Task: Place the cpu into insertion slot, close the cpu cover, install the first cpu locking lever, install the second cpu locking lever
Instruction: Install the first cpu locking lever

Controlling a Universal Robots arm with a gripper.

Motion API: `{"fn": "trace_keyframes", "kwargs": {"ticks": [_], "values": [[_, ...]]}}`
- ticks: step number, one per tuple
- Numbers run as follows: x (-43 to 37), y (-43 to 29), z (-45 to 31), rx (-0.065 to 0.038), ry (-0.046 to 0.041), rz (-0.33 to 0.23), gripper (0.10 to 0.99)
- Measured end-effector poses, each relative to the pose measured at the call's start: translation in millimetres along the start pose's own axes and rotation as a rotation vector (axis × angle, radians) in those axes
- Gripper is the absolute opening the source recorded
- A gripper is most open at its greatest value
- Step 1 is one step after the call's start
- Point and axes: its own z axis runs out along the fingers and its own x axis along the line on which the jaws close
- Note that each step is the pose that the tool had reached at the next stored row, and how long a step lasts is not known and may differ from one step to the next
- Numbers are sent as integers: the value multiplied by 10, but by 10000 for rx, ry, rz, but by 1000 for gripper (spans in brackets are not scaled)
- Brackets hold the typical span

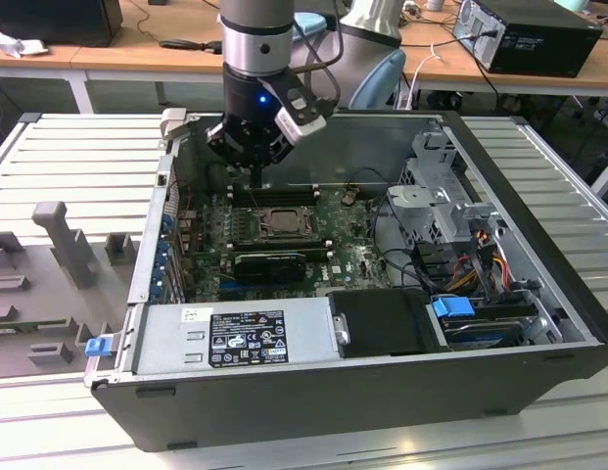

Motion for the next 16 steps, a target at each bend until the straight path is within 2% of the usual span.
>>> {"fn": "trace_keyframes", "kwargs": {"ticks": [4,11,13,16], "values": [[18,3,55,-5,-13,392,106],[318,50,135,-6,-18,395,106],[346,72,152,-8,-17,399,106],[338,122,182,-19,-20,406,106]]}}
